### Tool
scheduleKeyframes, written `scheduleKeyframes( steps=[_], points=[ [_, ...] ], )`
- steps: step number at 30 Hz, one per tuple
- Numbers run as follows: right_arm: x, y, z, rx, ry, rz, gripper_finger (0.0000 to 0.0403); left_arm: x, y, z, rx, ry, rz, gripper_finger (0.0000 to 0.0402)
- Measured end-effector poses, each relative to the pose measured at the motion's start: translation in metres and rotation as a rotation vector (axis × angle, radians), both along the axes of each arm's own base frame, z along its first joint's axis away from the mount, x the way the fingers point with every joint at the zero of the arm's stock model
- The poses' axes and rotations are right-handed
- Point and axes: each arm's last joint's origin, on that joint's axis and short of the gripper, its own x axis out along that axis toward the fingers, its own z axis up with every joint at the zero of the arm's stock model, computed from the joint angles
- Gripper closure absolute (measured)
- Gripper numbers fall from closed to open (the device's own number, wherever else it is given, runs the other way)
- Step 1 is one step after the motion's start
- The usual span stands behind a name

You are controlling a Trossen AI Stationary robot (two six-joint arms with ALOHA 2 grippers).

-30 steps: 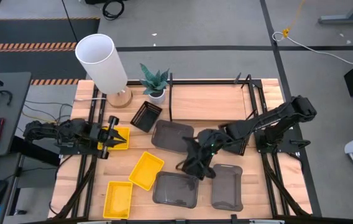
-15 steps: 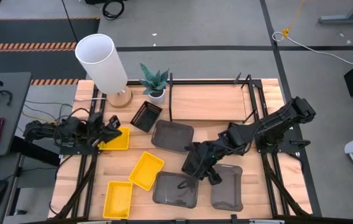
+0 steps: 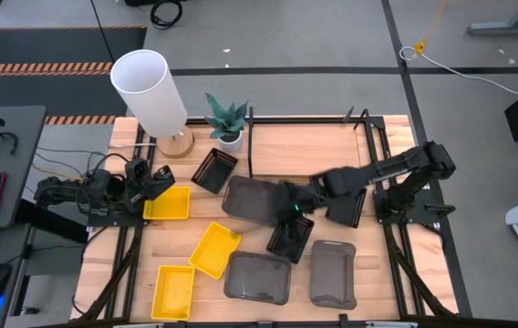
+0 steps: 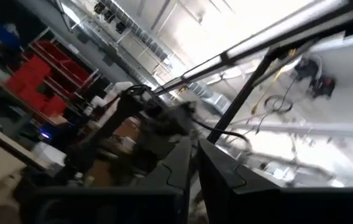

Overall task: Stack baskets on shelf by color
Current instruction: Stack the bottom left gray bin on top of the top gray bin

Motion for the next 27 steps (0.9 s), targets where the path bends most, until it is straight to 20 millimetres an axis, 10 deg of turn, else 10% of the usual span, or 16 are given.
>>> scheduleKeyframes(
  steps=[10, 27],
  points=[
    [0.003, -0.009, 0.004, 0.092, 0.034, -0.03, 0.0245, 0.005, -0.001, -0.008, -0.138, 0.094, -0.083, 0.0383],
    [0.003, 0.087, -0.017, -0.123, 0.001, 0.592, 0.0233, 0.007, 0.003, -0.016, -0.175, 0.172, 0.064, 0.0292]
  ],
)
